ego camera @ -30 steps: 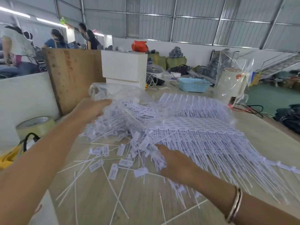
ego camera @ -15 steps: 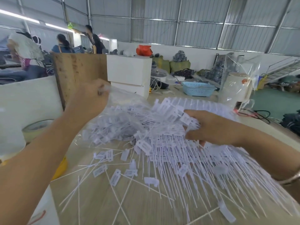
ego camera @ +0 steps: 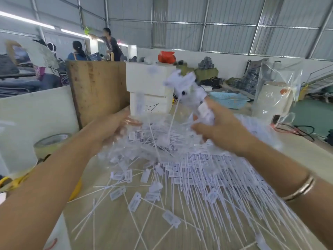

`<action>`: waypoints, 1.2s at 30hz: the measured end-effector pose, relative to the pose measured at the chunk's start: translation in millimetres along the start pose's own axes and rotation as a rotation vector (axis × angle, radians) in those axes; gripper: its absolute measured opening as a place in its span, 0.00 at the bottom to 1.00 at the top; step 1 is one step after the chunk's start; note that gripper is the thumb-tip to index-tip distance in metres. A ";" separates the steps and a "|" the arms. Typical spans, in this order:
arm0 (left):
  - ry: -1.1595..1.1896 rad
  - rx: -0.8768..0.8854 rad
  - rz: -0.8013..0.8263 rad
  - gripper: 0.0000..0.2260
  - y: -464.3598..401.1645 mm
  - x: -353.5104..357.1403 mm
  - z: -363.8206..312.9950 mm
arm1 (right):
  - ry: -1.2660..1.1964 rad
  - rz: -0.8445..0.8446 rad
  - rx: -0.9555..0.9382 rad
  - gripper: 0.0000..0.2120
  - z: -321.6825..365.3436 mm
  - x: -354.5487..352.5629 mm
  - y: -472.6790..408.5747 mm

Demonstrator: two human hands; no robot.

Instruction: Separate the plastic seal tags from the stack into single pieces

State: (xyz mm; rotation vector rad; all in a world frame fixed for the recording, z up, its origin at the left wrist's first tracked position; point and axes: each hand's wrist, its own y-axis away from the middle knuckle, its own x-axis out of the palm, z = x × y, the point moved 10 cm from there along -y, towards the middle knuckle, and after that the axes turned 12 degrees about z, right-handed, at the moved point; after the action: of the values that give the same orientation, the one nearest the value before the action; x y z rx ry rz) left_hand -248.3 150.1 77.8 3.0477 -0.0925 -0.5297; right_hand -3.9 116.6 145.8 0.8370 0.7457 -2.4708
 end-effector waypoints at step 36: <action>-0.267 0.360 -0.289 0.18 6.1 -49.7 -39.3 | 0.783 0.626 0.424 0.37 -121.6 107.1 -162.0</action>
State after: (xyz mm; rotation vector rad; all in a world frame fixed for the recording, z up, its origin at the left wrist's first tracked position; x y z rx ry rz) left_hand -282.0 148.8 131.8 3.3348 0.2791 -1.0446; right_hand -118.0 291.1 50.9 1.9037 0.1056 -1.7106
